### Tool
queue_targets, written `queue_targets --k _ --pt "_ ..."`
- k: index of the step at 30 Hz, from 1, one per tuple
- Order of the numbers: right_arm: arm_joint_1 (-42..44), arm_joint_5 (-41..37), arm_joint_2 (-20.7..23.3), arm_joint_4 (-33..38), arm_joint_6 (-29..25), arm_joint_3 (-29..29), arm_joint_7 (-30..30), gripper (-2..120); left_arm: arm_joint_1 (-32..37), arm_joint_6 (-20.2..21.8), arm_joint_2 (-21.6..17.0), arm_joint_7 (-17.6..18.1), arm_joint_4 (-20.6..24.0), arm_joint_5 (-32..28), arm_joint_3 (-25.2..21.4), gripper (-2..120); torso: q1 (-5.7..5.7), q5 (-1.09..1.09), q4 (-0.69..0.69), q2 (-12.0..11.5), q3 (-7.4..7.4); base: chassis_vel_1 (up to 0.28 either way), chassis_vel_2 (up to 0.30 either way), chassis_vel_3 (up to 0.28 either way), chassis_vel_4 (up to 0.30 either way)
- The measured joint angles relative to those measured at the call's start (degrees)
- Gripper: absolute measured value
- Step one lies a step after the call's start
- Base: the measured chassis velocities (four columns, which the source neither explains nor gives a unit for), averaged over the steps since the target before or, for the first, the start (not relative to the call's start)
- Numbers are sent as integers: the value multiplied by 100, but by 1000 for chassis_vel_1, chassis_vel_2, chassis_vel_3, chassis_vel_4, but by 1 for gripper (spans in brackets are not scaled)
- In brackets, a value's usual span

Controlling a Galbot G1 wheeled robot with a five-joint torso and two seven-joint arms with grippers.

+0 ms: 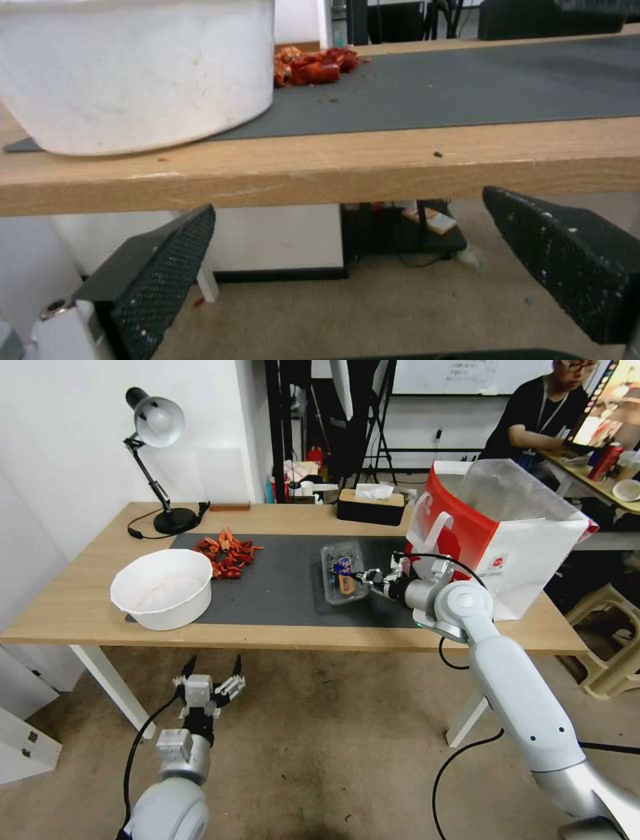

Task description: Close the takeout container lid, then place the container into the takeout bag.

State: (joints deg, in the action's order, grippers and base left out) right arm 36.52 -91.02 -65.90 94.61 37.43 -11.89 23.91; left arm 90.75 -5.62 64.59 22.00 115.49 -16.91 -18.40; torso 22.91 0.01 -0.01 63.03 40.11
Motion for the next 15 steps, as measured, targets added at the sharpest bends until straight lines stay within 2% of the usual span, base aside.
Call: queue_targets --k 6,8,13,15 --pt "-100 372 128 475 -603 -56 -519 0 -8 -111 51 -13 -49 32 -2 100 1 0 1 0 0 0 0 0 0" --pt "-203 813 285 835 -1011 -112 -614 0 35 -137 78 -10 -57 38 3 100 0 -1 1 0 0 0 0 0 0" --pt "-375 1167 572 1306 -1501 -275 -215 0 80 -178 102 -10 -80 38 12 100 0 -1 1 -1 0 0 0 0 0" --pt "-465 1618 826 1472 -1787 -459 -24 0 76 -194 104 -9 -90 27 12 100 1 1 1 -1 0 0 0 0 0"
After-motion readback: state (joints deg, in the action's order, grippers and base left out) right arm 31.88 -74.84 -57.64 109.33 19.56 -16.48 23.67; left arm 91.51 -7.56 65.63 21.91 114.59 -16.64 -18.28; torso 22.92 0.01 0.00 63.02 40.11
